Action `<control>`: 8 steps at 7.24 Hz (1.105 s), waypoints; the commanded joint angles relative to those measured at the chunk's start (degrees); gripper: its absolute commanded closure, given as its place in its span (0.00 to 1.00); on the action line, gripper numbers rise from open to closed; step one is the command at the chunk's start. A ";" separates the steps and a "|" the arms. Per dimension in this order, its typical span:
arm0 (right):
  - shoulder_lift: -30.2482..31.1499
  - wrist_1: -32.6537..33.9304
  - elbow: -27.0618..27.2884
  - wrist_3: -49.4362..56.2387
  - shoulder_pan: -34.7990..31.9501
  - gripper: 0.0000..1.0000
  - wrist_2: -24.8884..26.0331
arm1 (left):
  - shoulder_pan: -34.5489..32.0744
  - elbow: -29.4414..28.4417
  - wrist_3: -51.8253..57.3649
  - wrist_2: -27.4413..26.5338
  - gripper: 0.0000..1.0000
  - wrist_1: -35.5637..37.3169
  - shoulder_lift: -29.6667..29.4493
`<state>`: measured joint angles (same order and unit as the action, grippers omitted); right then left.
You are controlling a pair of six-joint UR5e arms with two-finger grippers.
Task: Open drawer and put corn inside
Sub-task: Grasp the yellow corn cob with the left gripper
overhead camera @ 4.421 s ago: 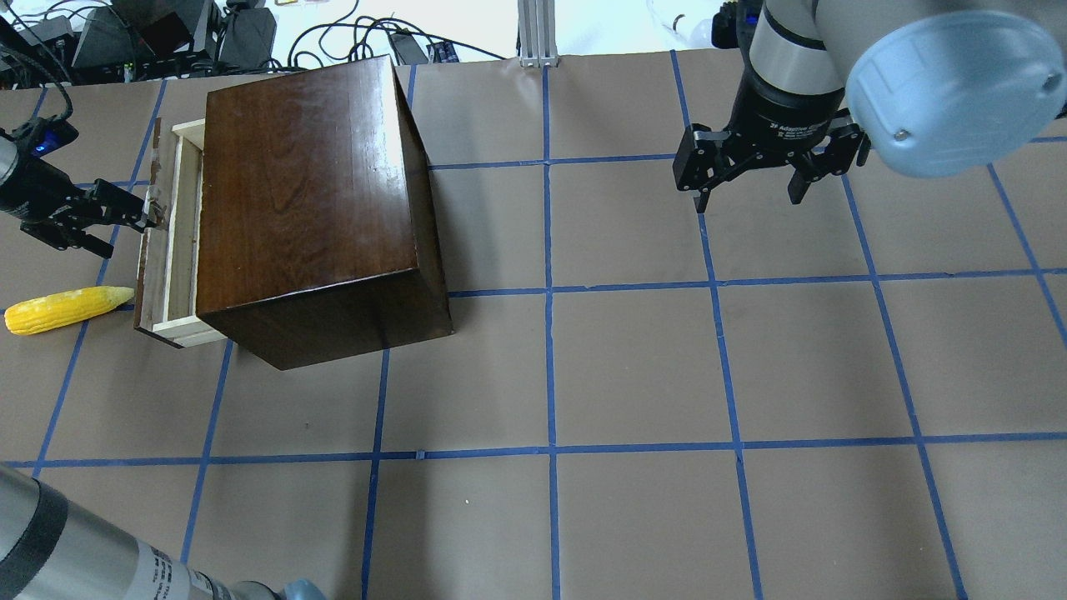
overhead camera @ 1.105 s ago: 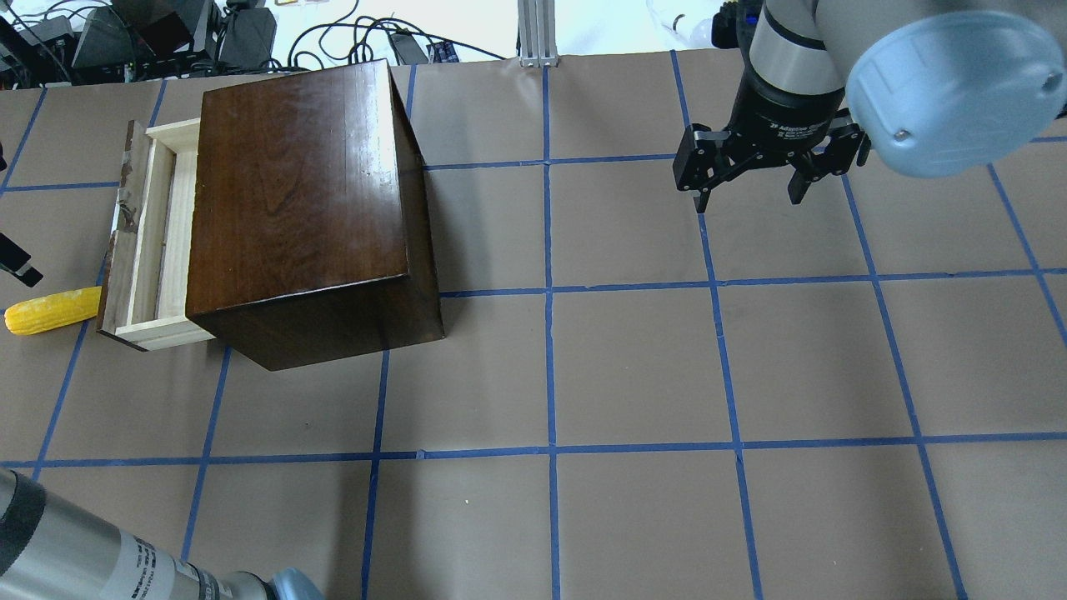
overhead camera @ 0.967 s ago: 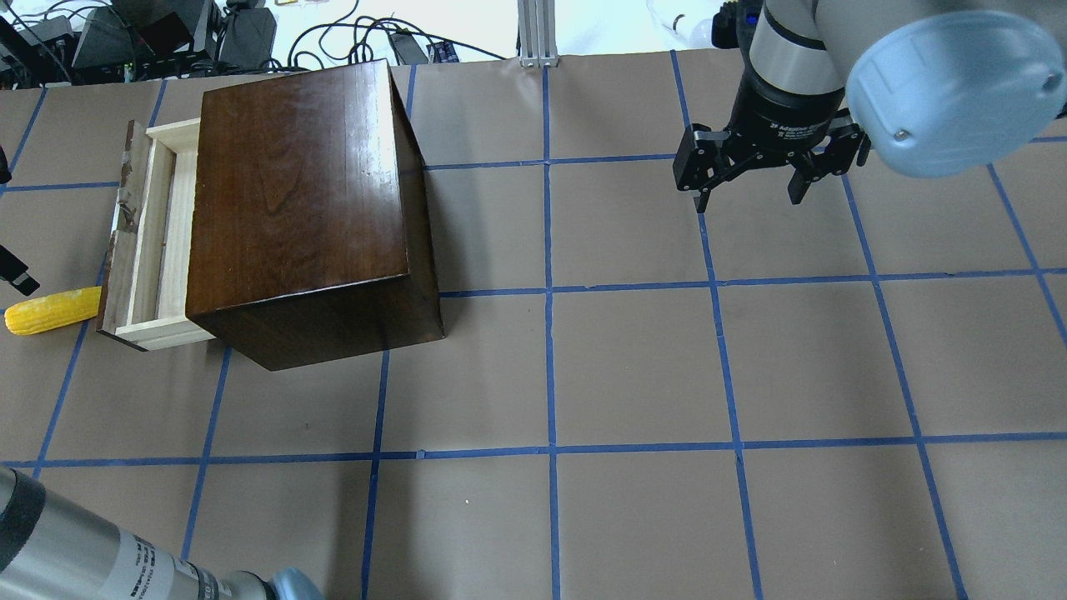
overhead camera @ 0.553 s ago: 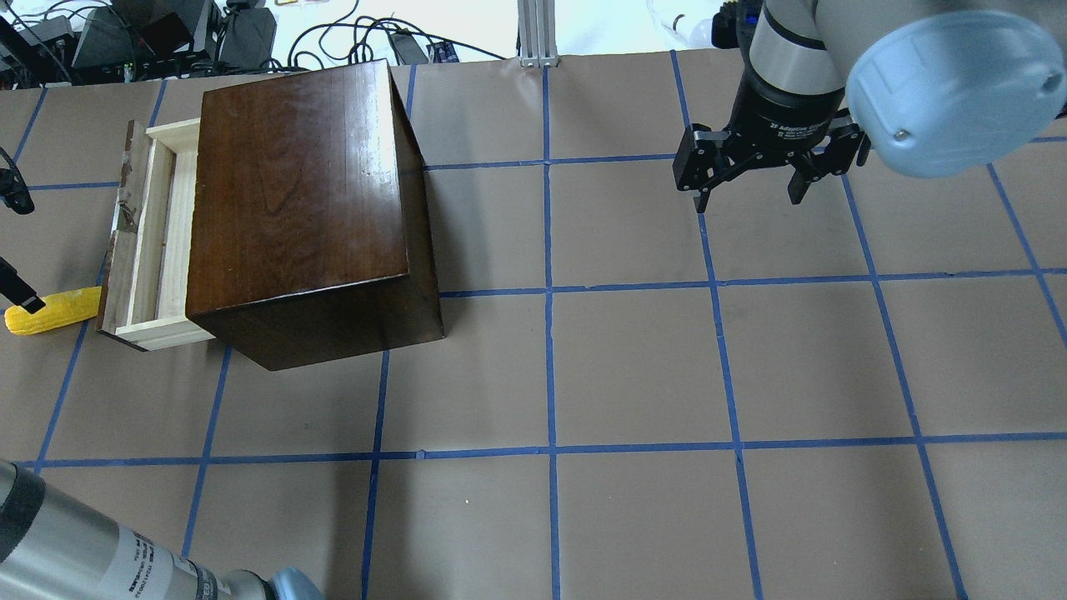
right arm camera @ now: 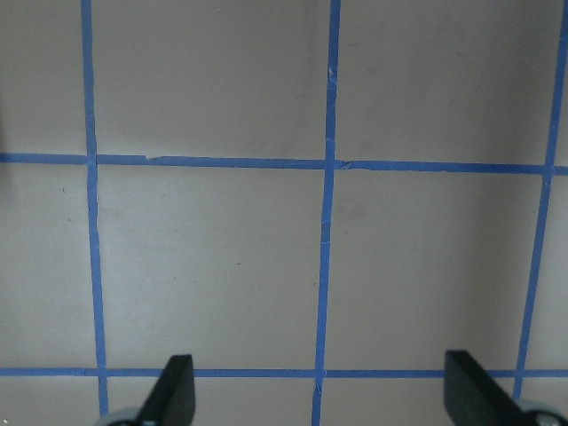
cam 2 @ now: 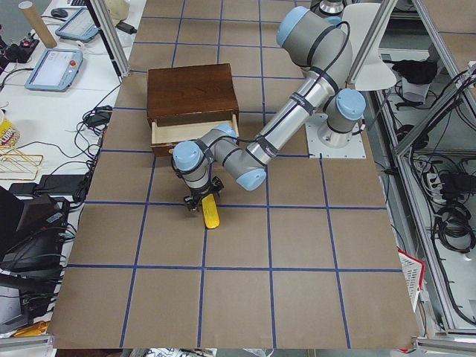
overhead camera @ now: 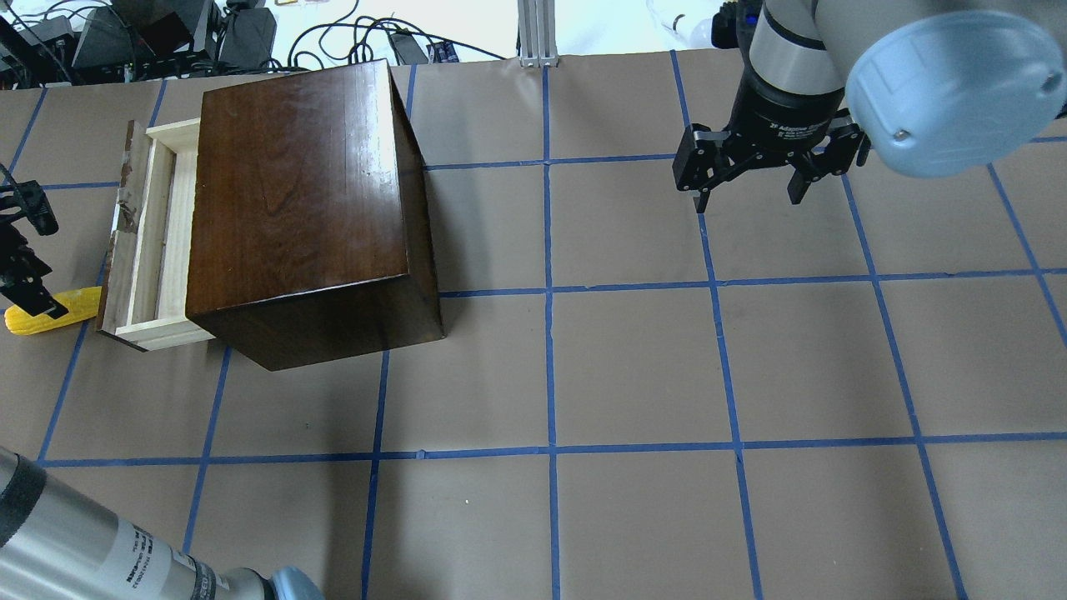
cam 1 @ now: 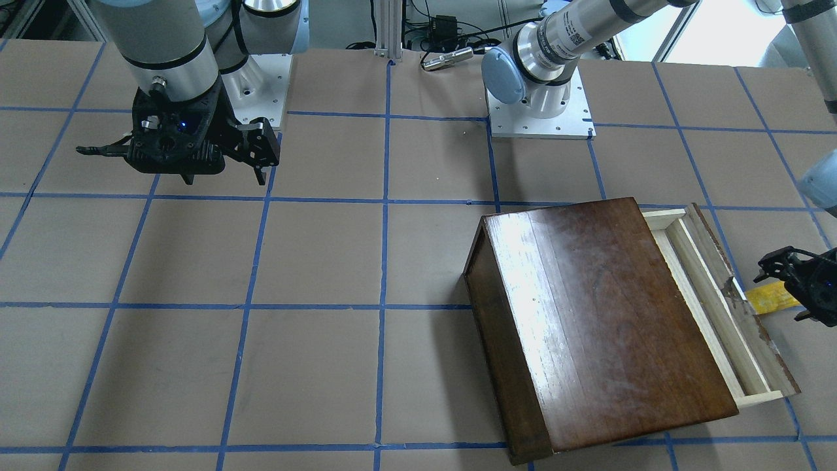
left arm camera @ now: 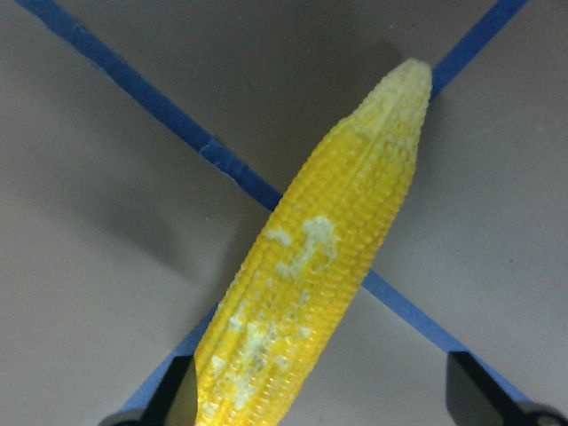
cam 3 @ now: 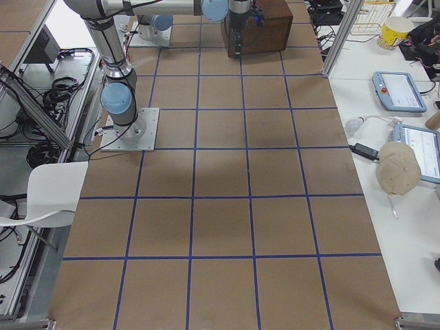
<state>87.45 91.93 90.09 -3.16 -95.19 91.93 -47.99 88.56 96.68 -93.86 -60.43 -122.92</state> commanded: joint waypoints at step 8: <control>0.00 0.00 0.00 0.00 0.00 0.00 0.00 | 3.69 0.83 3.08 -0.63 0.59 -1.10 -1.88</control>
<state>87.45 91.93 90.09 -3.16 -95.18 91.93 -44.27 89.45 99.72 -94.72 -62.10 -124.49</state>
